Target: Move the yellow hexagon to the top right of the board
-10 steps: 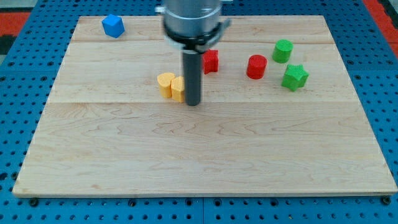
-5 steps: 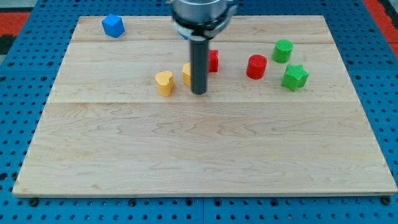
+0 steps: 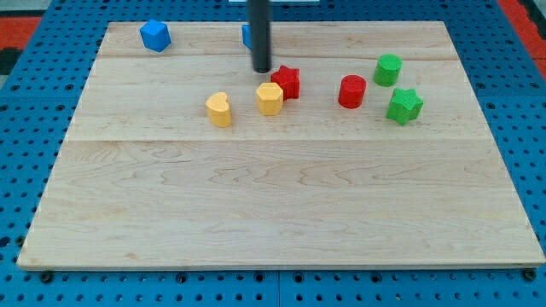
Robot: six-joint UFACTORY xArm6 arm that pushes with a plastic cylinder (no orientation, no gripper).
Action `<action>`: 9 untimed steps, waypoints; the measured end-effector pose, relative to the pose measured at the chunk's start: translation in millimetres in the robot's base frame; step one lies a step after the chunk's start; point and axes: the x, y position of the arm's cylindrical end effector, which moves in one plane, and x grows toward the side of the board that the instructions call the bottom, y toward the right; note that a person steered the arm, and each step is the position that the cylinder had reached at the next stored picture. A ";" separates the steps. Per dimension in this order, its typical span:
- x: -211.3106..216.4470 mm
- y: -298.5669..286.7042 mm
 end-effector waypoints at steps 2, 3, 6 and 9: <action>89.7 31.5; 102.4 -14.8; 34.5 36.5; 74.4 27.0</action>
